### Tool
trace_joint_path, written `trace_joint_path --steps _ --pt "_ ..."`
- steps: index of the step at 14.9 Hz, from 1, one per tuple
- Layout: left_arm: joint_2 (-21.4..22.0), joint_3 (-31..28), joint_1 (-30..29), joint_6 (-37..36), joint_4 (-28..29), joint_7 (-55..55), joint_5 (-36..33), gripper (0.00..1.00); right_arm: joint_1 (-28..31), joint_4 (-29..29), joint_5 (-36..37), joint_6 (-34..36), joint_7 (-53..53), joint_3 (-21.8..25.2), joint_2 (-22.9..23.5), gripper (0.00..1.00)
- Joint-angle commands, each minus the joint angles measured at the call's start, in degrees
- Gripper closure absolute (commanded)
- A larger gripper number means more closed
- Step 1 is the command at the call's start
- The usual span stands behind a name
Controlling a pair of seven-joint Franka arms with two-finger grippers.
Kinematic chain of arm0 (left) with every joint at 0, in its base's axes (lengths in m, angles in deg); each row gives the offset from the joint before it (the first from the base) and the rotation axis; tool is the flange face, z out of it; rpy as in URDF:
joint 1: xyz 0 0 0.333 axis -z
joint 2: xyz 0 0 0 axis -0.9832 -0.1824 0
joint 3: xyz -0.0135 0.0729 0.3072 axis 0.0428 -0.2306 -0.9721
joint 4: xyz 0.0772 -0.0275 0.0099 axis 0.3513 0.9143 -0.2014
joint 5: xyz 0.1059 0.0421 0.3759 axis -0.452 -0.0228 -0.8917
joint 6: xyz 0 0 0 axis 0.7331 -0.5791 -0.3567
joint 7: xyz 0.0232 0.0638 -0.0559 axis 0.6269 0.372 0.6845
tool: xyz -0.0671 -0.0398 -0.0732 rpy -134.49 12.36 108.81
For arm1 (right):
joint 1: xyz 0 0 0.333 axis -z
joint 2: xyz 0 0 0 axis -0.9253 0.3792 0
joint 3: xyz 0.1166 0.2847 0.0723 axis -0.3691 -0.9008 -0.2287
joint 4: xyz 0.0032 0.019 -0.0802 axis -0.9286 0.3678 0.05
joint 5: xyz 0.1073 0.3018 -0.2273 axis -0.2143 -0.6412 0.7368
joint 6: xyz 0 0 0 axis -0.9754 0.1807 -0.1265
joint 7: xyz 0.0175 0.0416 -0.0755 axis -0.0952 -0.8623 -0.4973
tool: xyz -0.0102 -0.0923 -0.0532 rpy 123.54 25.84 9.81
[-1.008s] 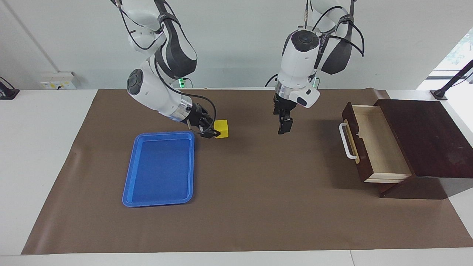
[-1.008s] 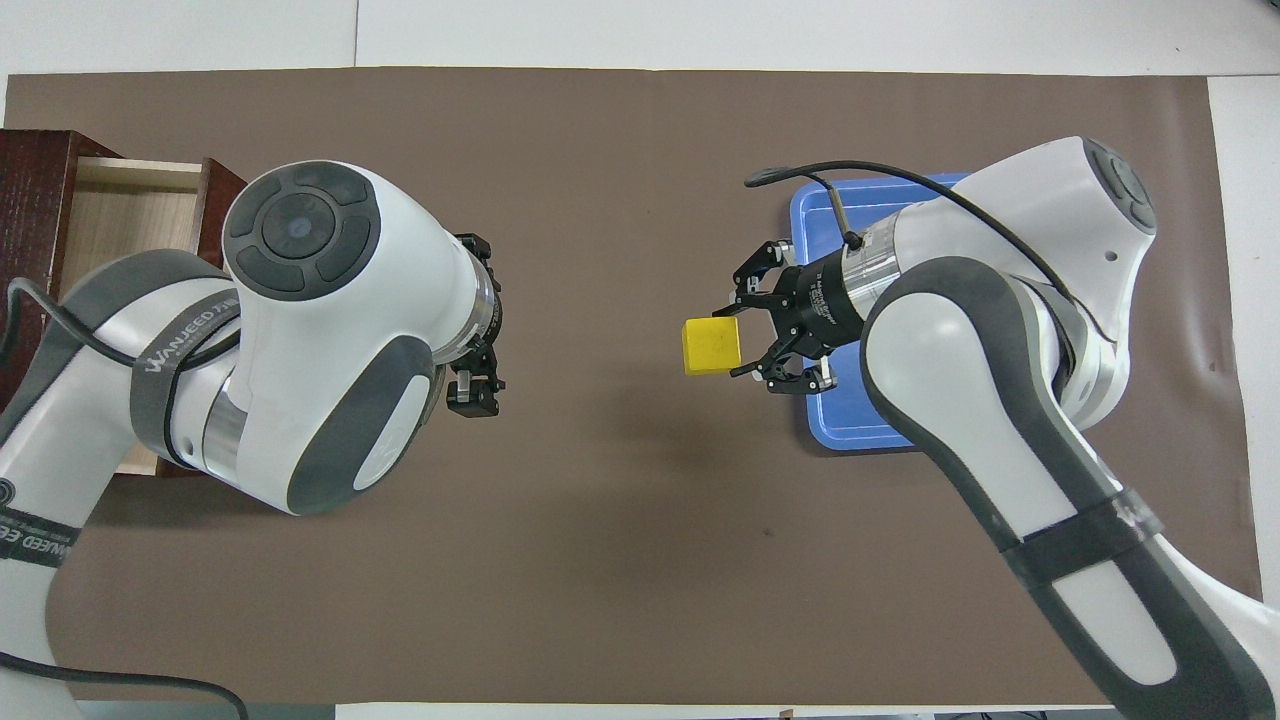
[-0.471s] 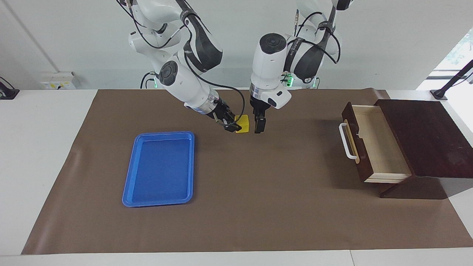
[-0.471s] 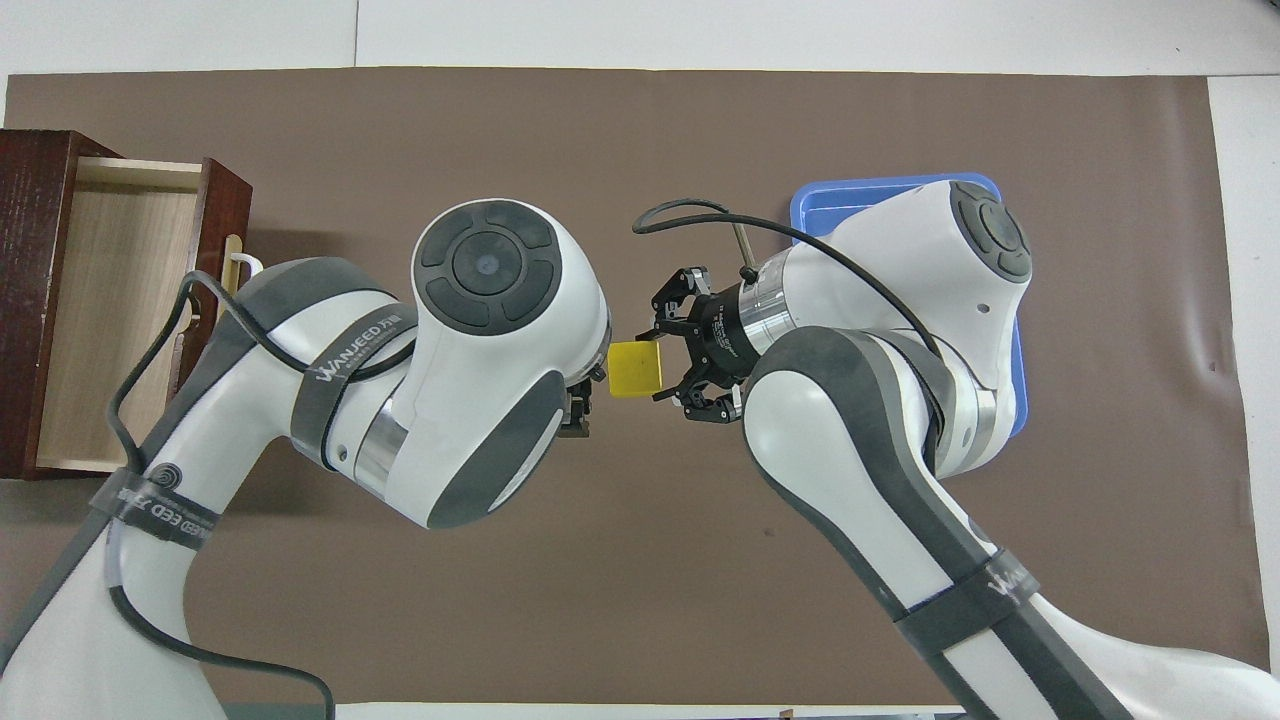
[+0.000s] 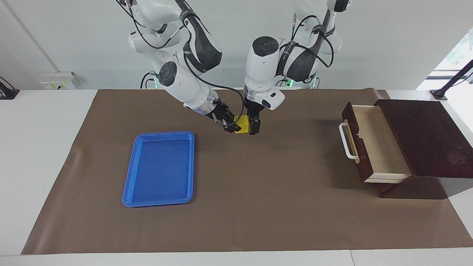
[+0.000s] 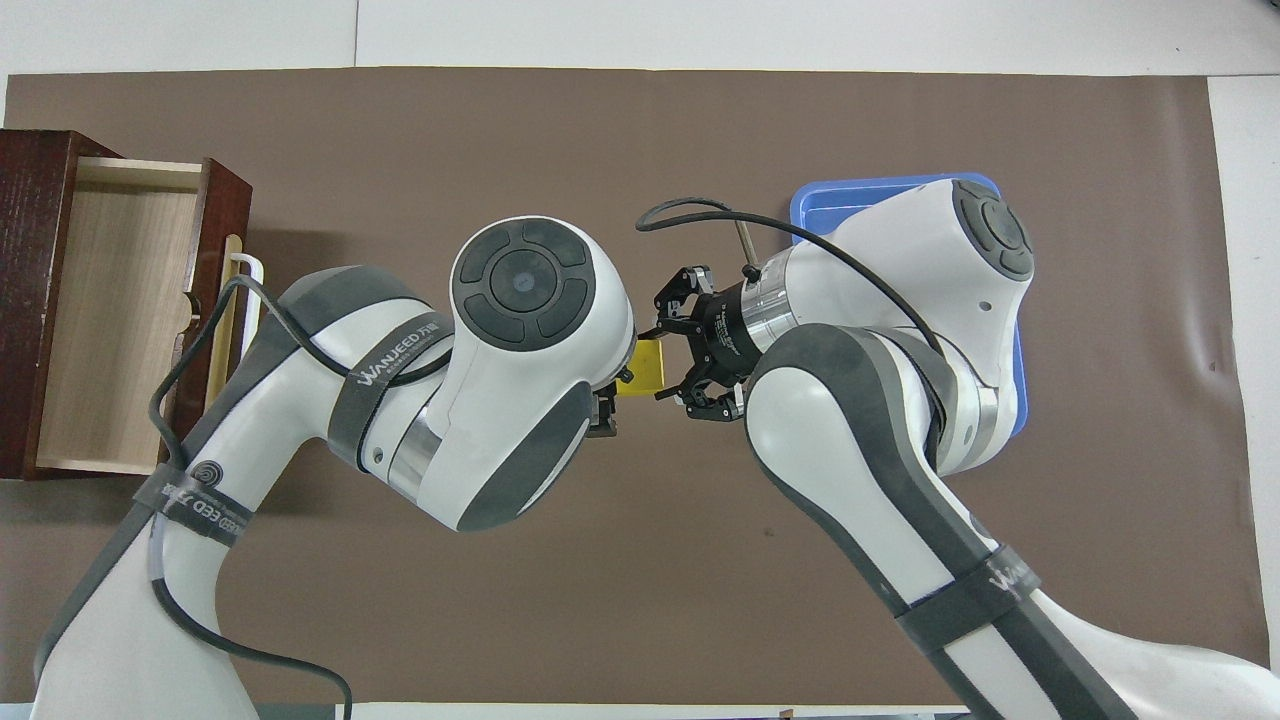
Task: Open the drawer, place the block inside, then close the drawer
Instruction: 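Grasp the yellow block with the left gripper from the right gripper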
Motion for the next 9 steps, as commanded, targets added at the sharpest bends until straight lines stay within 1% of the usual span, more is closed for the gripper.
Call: trace_joint_path --steps 1,2,3,4,5,6,9 --pt "0.0 -0.9 2.4 1.1 0.7 1.8 -0.6 0.0 0.3 -0.9 0.3 0.5 1.9 -0.1 0.3 1.0" --pt "0.3 -0.9 2.4 1.0 1.2 2.0 -0.7 0.0 0.3 -0.9 0.3 0.5 2.2 -0.1 0.3 1.0" --pt "0.3 -0.9 2.4 1.1 1.4 2.0 -0.7 0.04 0.4 -0.9 0.3 0.5 2.2 -0.1 0.3 1.0" --pt "0.3 -0.9 2.5 1.2 1.4 2.0 -0.7 0.05 0.3 -0.9 0.3 0.5 2.2 -0.1 0.3 1.0" --pt "0.3 -0.9 2.7 1.3 1.5 2.0 -0.7 0.09 0.3 -0.9 0.3 0.5 2.2 -0.1 0.3 1.0" --pt "0.3 -0.9 3.1 1.6 1.8 2.4 -0.7 0.2 0.3 -0.9 0.3 0.5 2.2 -0.1 0.3 1.0" --pt "0.3 -0.9 3.0 2.1 2.2 2.9 -0.7 0.77 0.4 -0.9 0.3 0.6 2.2 -0.1 0.3 1.0"
